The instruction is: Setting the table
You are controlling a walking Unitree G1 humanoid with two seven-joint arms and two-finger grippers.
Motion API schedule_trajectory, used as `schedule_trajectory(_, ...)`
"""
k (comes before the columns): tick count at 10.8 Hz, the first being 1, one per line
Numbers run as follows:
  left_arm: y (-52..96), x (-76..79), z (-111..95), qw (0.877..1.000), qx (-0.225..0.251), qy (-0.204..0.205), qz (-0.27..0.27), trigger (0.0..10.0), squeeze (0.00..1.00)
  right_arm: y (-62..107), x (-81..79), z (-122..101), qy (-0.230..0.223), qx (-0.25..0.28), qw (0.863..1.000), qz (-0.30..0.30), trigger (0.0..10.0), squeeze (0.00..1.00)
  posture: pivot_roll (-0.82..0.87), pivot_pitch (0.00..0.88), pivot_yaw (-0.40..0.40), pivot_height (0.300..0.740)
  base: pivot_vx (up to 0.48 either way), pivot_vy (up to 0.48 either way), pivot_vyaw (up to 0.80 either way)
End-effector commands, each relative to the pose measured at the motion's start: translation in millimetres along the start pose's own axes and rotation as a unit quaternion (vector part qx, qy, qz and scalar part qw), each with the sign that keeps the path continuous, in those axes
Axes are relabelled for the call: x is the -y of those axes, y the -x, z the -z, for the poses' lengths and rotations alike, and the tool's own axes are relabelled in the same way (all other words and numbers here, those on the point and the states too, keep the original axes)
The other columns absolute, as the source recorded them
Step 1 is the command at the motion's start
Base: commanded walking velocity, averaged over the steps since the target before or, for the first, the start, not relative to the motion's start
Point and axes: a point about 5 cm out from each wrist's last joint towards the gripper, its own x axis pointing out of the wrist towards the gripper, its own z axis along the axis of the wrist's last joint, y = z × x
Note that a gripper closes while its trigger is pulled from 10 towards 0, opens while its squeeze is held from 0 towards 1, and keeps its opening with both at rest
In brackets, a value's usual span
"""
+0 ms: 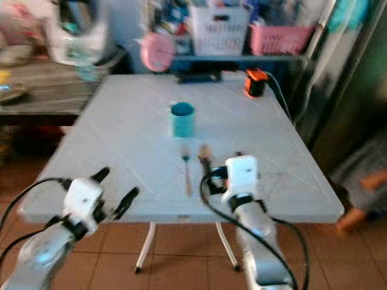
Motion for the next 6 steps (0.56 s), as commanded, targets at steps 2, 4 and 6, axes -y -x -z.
schedule_trajectory(2,2.2,-0.3,-2,1.000,0.003,0.000,0.012,10.0,0.00,-6.0,-9.3,-8,-0.012,0.006,1.000,-0.026,10.0,0.00,0.11,0.004,0.008,0.740,0.000,0.000,0.00)
schedule_trajectory(4,7.5,3.3,0,1.000,-0.004,0.001,0.023,10.0,0.00,-18.5,-26.4,-8,-0.036,-0.015,0.998,-0.052,10.0,0.00,0.12,0.013,0.006,0.740,0.000,0.000,0.00)
schedule_trajectory(6,6.4,5.0,-2,1.000,0.001,0.006,0.025,10.0,0.00,-31.0,-37.0,0,-0.061,-0.059,0.994,-0.064,10.0,0.00,0.12,0.018,-0.001,0.740,0.000,0.000,0.00)
